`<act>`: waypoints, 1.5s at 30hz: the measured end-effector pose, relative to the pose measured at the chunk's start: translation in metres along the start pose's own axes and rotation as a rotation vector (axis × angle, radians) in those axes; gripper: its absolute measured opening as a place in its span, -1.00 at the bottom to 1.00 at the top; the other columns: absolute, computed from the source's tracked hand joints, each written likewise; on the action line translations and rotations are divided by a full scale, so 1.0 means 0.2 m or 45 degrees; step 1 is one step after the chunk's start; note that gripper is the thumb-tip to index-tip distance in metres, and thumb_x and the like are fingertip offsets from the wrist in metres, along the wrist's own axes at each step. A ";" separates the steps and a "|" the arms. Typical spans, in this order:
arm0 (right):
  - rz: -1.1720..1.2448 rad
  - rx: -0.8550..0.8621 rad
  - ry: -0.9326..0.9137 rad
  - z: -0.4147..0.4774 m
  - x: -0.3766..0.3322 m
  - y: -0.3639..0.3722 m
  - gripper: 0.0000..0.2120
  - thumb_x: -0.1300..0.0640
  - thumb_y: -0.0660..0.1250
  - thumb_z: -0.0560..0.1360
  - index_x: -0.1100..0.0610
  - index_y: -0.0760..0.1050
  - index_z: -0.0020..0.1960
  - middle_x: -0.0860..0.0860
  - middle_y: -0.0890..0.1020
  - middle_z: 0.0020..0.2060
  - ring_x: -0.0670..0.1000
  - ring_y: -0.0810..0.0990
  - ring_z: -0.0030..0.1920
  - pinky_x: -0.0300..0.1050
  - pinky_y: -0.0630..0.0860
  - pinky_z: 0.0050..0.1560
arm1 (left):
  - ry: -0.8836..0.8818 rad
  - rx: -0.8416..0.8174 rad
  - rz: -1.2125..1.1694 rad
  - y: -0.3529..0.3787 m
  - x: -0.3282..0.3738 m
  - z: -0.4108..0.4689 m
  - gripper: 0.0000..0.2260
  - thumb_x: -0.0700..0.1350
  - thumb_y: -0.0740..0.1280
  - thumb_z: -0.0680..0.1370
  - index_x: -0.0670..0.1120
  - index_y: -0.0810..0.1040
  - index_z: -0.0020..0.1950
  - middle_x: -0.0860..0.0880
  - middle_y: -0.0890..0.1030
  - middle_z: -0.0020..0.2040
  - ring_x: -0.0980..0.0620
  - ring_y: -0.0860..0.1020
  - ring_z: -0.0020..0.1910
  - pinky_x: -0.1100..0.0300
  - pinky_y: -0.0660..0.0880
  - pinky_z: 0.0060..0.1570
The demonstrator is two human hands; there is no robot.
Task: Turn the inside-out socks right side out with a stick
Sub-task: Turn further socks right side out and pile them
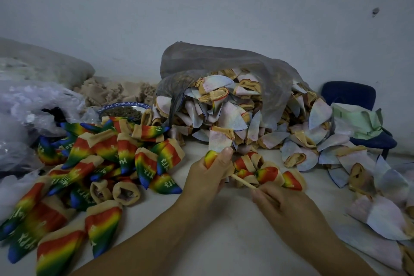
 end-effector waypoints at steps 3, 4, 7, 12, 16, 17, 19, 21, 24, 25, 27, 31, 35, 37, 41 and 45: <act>-0.016 -0.018 0.031 0.00 0.01 0.00 -0.70 -0.26 0.05 0.50 -0.11 0.42 -0.21 -0.08 0.50 -0.41 -0.08 0.49 -0.26 -0.21 0.32 -0.36 | 0.006 -0.004 -0.023 -0.01 0.00 0.00 -0.61 0.34 0.35 0.25 0.05 0.50 -0.57 0.08 0.38 -0.60 0.19 0.30 -0.63 0.35 0.26 -0.58; -0.028 -0.026 0.037 0.00 0.01 0.01 -0.71 -0.25 0.05 0.51 -0.11 0.42 -0.19 -0.09 0.50 -0.41 -0.09 0.49 -0.26 -0.22 0.33 -0.35 | -0.008 0.000 -0.036 -0.01 -0.01 -0.01 -0.59 0.33 0.35 0.25 0.03 0.49 -0.57 0.07 0.37 -0.60 0.18 0.28 -0.64 0.34 0.25 -0.59; -0.001 -0.054 0.075 -0.01 -0.01 0.03 -0.72 -0.28 -0.01 0.51 -0.19 0.38 -0.16 -0.12 0.50 -0.39 -0.12 0.49 -0.29 -0.22 0.36 -0.32 | -0.028 0.030 -0.089 0.00 -0.01 -0.02 -0.57 0.30 0.34 0.29 0.02 0.45 -0.60 0.08 0.31 -0.60 0.16 0.24 -0.64 0.31 0.23 -0.59; 0.259 -0.057 0.202 -0.02 -0.07 0.10 -0.77 -0.18 0.07 0.55 -0.20 0.40 -0.22 -0.27 0.56 -0.31 -0.25 0.51 -0.22 -0.33 0.39 -0.29 | -0.030 0.142 -0.120 0.02 -0.01 -0.03 -0.48 0.23 0.30 0.48 0.03 0.39 -0.63 0.08 0.27 -0.62 0.17 0.23 -0.65 0.33 0.20 -0.60; 0.431 -0.054 0.325 -0.03 -0.08 0.15 -0.73 -0.08 0.13 0.58 -0.12 0.46 -0.25 -0.10 0.59 -0.26 -0.26 0.50 -0.12 -0.37 0.39 -0.22 | -0.062 0.201 -0.085 0.03 -0.03 -0.01 -0.44 0.19 0.30 0.55 0.04 0.38 -0.63 0.08 0.27 -0.61 0.15 0.23 -0.65 0.32 0.20 -0.60; 0.452 -0.051 0.351 -0.03 -0.08 0.16 -0.72 -0.08 0.13 0.58 -0.11 0.47 -0.26 -0.11 0.58 -0.26 -0.28 0.49 -0.12 -0.39 0.38 -0.24 | -0.076 0.216 -0.081 0.03 -0.04 -0.01 -0.45 0.20 0.31 0.54 0.04 0.38 -0.63 0.06 0.28 -0.61 0.14 0.24 -0.64 0.30 0.21 -0.59; 0.458 -0.049 0.396 -0.03 -0.08 0.17 -0.71 -0.09 0.12 0.58 -0.10 0.47 -0.26 -0.14 0.57 -0.26 -0.32 0.48 -0.13 -0.43 0.37 -0.28 | -0.112 0.257 -0.063 0.03 -0.05 0.00 -0.48 0.23 0.34 0.49 0.03 0.41 -0.61 0.03 0.33 -0.59 0.12 0.28 -0.63 0.27 0.23 -0.57; 0.453 -0.064 0.415 -0.03 -0.08 0.18 -0.70 -0.11 0.11 0.59 -0.11 0.47 -0.25 -0.15 0.57 -0.26 -0.31 0.49 -0.15 -0.44 0.36 -0.30 | -0.117 0.288 -0.015 0.01 -0.06 0.00 -0.51 0.30 0.35 0.41 0.02 0.43 -0.59 0.03 0.36 -0.59 0.13 0.30 -0.63 0.28 0.25 -0.59; 0.361 -0.098 0.357 -0.01 -0.07 0.16 -0.74 -0.14 0.09 0.58 -0.17 0.45 -0.22 -0.19 0.58 -0.23 -0.29 0.51 -0.15 -0.37 0.41 -0.20 | -0.079 0.274 0.144 -0.01 -0.05 0.00 -0.49 0.44 0.25 0.29 0.03 0.44 -0.58 0.09 0.34 -0.62 0.20 0.31 -0.64 0.36 0.26 -0.60; 0.315 -0.108 0.325 -0.01 -0.06 0.15 -0.76 -0.16 0.07 0.58 -0.20 0.43 -0.20 -0.22 0.58 -0.22 -0.29 0.51 -0.13 -0.33 0.44 -0.14 | -0.073 0.260 0.191 -0.01 -0.05 -0.01 -0.48 0.47 0.21 0.27 0.04 0.46 -0.59 0.10 0.34 -0.63 0.21 0.32 -0.64 0.37 0.27 -0.58; 0.237 -0.130 0.275 0.00 -0.04 0.12 -0.76 -0.23 0.00 0.55 -0.24 0.40 -0.15 -0.22 0.59 -0.17 -0.26 0.53 -0.08 -0.23 0.49 -0.05 | -0.067 0.253 0.207 -0.01 -0.05 -0.02 -0.46 0.49 0.16 0.25 0.04 0.49 -0.57 0.11 0.34 -0.63 0.19 0.33 -0.61 0.31 0.28 -0.49; 0.183 -0.084 0.223 -0.01 -0.03 0.08 -0.65 -0.34 -0.14 0.43 -0.25 0.35 -0.17 -0.27 0.56 -0.22 -0.21 0.53 -0.09 -0.21 0.47 -0.12 | -0.056 0.304 0.051 -0.02 -0.04 -0.01 -0.49 0.47 0.11 0.26 0.01 0.39 -0.42 0.12 0.35 -0.59 0.12 0.30 -0.49 0.22 0.25 -0.46; 0.218 -0.031 0.235 -0.01 -0.03 0.09 -0.75 -0.22 -0.01 0.55 -0.22 0.34 -0.21 -0.41 0.50 -0.32 -0.22 0.46 -0.29 -0.32 0.30 -0.33 | 0.004 0.255 -0.016 -0.02 -0.03 -0.02 -0.50 0.40 0.01 0.42 0.02 0.34 -0.44 0.11 0.34 -0.60 0.16 0.32 -0.58 0.41 0.27 -0.57; 0.263 -0.010 0.262 -0.02 -0.03 0.10 -0.75 -0.19 0.02 0.56 -0.20 0.37 -0.22 -0.28 0.52 -0.35 -0.22 0.47 -0.27 -0.32 0.33 -0.31 | 0.065 0.219 0.015 -0.02 -0.02 -0.02 -0.47 0.37 -0.03 0.45 -0.05 0.30 -0.41 0.10 0.32 -0.60 0.18 0.31 -0.61 0.42 0.26 -0.57; 0.315 0.020 0.283 -0.03 -0.03 0.12 -0.73 -0.16 0.06 0.56 -0.17 0.40 -0.25 -0.16 0.50 -0.38 -0.26 0.49 -0.20 -0.36 0.40 -0.26 | 0.095 0.178 0.081 0.00 -0.01 -0.02 -0.46 0.36 -0.07 0.44 0.01 0.35 -0.49 0.10 0.31 -0.62 0.20 0.29 -0.64 0.40 0.24 -0.58; 0.431 0.014 0.321 -0.02 -0.04 0.13 -0.71 -0.11 0.10 0.57 -0.09 0.44 -0.28 -0.09 0.52 -0.35 -0.25 0.48 -0.21 -0.35 0.39 -0.24 | 0.071 0.178 0.221 0.01 -0.03 0.00 -0.36 0.38 -0.10 0.45 0.04 0.35 -0.67 0.08 0.32 -0.64 0.18 0.29 -0.64 0.31 0.24 -0.51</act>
Point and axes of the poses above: each hand's wrist, its own z-axis towards the middle knuckle, its own y-axis out of the palm, x = y × z, the point moved 5 cm from there along z, towards the middle knuckle
